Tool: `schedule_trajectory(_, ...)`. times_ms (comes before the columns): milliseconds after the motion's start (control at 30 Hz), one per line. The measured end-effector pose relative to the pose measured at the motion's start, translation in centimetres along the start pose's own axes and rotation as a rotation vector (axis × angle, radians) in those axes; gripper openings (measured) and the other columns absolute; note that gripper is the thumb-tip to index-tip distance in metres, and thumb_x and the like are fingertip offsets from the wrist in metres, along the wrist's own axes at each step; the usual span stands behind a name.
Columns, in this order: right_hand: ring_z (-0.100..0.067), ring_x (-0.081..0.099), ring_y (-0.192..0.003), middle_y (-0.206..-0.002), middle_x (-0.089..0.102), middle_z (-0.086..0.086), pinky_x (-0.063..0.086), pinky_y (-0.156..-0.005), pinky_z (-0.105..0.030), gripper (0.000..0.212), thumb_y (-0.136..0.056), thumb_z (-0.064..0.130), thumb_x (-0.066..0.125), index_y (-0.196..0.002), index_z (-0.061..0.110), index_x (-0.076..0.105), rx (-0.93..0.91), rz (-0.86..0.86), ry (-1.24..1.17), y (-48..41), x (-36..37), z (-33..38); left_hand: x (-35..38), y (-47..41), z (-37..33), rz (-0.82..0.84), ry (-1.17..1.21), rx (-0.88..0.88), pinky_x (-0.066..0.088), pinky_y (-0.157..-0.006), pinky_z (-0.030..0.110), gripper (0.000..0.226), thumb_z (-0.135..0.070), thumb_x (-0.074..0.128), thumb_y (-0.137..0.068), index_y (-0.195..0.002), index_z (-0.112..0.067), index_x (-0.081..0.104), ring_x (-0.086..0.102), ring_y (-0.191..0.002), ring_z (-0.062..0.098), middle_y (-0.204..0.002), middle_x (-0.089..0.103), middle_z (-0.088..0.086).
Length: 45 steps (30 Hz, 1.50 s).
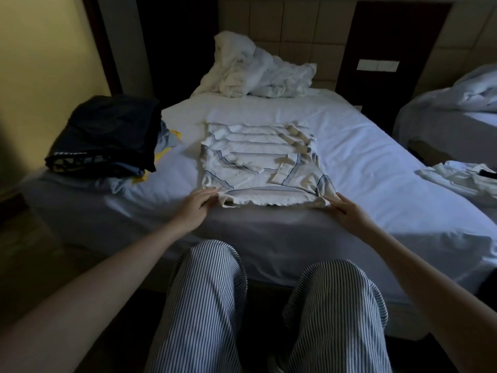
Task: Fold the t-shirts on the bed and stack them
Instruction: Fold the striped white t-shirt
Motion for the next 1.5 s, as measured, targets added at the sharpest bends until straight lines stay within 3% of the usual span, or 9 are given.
schedule_trajectory(100,-0.019,0.055,-0.108,-0.112,0.064,-0.017,0.04,-0.086,-0.032,0.023,-0.096,0.015,0.051,-0.103,0.002,0.068,0.053,-0.07,-0.093,1.2,-0.8,0.7,-0.7,0.9,-0.4,0.039,0.102,-0.165,0.035,-0.093,0.023,0.031,-0.007,0.048,-0.096,-0.124,0.0,0.059,0.053,-0.119,0.029,-0.126,0.059,0.018)
schedule_trajectory(233,-0.024,0.056,-0.078,-0.074,0.058,-0.009,0.037,-0.067,-0.034,0.025,-0.096,0.015,0.051,-0.084,0.0,0.067,0.038,-0.111,-0.037,3.2,-2.6,2.5,-3.3,2.7,-2.2,0.042,0.08,-0.155,0.039,-0.076,0.03,0.029,-0.017,0.047,-0.098,-0.11,0.002,0.064,0.057,-0.094,0.023,-0.104,0.065,0.021)
schedule_trajectory(400,-0.019,0.048,-0.077,-0.08,0.053,-0.008,0.031,-0.068,-0.025,0.022,-0.096,0.006,0.047,-0.09,0.003,0.068,-0.037,-0.126,-0.006,6.1,-5.0,7.5,-7.9,4.8,-5.1,0.025,-0.006,-0.162,0.029,-0.054,0.025,0.037,-0.032,0.038,-0.101,-0.071,-0.013,0.049,0.043,-0.06,0.013,-0.064,0.047,0.003)
schedule_trajectory(500,-0.029,0.057,-0.092,-0.098,0.064,-0.017,0.038,-0.076,-0.03,0.026,-0.097,0.012,0.047,-0.107,-0.002,0.067,-0.015,-0.041,0.008,7.3,-5.9,10.6,-10.1,5.9,-7.0,0.022,0.008,-0.104,0.03,-0.054,0.021,0.035,-0.027,0.038,-0.102,-0.088,-0.003,0.059,0.044,-0.065,0.016,-0.067,0.047,0.002)
schedule_trajectory(633,-0.02,0.054,-0.089,-0.097,0.062,-0.007,0.039,-0.076,-0.026,0.03,-0.097,0.027,0.048,-0.092,0.004,0.067,0.072,0.201,0.027,9.1,-6.4,13.1,-10.0,7.8,-7.8,0.304,0.104,-0.145,0.03,-0.059,0.029,0.045,-0.039,0.038,-0.099,-0.063,-0.014,0.047,0.035,-0.046,0.011,-0.055,0.037,0.001)
schedule_trajectory(733,-0.017,0.056,-0.083,-0.101,0.064,-0.013,0.044,-0.075,-0.026,0.032,-0.098,0.03,0.045,-0.093,0.005,0.065,0.098,0.333,-0.041,9.3,-6.9,13.8,-9.8,8.7,-7.8,0.477,0.282,-0.243,0.044,-0.058,0.02,0.03,-0.035,0.037,-0.101,-0.081,-0.017,0.051,0.047,-0.058,0.011,-0.067,0.05,0.0)
schedule_trajectory(833,-0.02,0.058,-0.089,-0.11,0.062,-0.017,0.045,-0.073,-0.025,0.04,-0.096,0.035,0.046,-0.105,0.0,0.063,0.123,0.284,-0.125,7.3,-8.0,13.4,-11.0,6.5,-6.5,0.369,0.37,-0.31,0.045,-0.075,0.024,0.025,-0.029,0.041,-0.101,-0.113,-0.014,0.058,0.057,-0.087,0.015,-0.095,0.059,0.001)
schedule_trajectory(1000,-0.03,0.052,-0.111,-0.124,0.055,-0.014,0.042,-0.086,-0.034,0.037,-0.096,0.034,0.049,-0.117,0.005,0.06,0.153,0.067,-0.121,1.1,-9.6,12.3,-12.3,1.0,-5.5,0.169,0.35,-0.322,0.033,-0.054,0.025,0.024,-0.022,0.042,-0.101,-0.083,-0.012,0.053,0.04,-0.057,0.015,-0.064,0.046,0.003)
schedule_trajectory(1500,-0.028,0.057,-0.099,-0.112,0.063,-0.014,0.042,-0.075,-0.032,0.021,-0.094,0.031,0.053,-0.093,0.013,0.064,0.207,-0.146,-0.087,-20.6,-6.8,4.4,-6.6,-20.1,4.2,-0.019,0.261,-0.444,0.036,-0.061,0.027,0.019,-0.017,0.06,-0.092,-0.079,-0.004,0.064,0.048,-0.063,0.016,-0.065,0.053,0.004)
Point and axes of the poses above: each hand's wrist, its own y-axis away from the middle knuckle, its own x-axis out of the palm, z = x × y, the point moved 10 cm from there along -y, towards the middle knuckle
